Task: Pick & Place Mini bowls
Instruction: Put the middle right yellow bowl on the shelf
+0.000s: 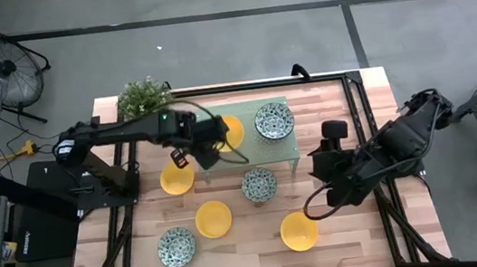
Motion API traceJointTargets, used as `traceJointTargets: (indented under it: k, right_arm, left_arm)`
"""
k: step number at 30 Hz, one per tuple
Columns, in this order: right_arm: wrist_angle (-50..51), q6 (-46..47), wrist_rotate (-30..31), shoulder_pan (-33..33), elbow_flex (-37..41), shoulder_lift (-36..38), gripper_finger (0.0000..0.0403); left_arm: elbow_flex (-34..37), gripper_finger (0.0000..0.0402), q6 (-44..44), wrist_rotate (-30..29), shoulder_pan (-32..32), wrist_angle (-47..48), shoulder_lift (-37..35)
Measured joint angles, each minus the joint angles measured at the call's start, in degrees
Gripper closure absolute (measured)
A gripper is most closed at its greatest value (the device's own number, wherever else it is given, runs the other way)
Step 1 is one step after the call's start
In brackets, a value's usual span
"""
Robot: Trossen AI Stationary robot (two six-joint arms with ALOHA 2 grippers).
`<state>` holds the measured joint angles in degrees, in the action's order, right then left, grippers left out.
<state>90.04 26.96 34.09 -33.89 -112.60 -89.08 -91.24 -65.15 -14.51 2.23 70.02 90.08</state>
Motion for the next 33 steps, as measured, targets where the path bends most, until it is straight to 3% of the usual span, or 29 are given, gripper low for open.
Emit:
traceJointTargets:
  k: [9,15,25,33]
  right_arm:
    - [0.0,3.3,6.6,1.2,3.0,2.8,0.0208]
    - [-4.6,9.3,8.9,3.3,17.8,11.2,0.0208]
    - [-31.8,10.2,3.8,3.2,44.9,31.2,0.0208]
    - [-42.6,10.0,2.3,3.2,59.2,40.4,0.0208]
  left_arm:
    - [0.0,0.0401,1.1,11.3,10.3,-0.1,0.0]
    - [0.0,0.0401,1.2,15.6,12.4,-1.3,0.0]
    - [0.0,0.0401,2.7,13.9,12.4,-1.5,0.0]
    - [0.0,0.0401,3.1,13.6,12.2,-1.0,0.0]
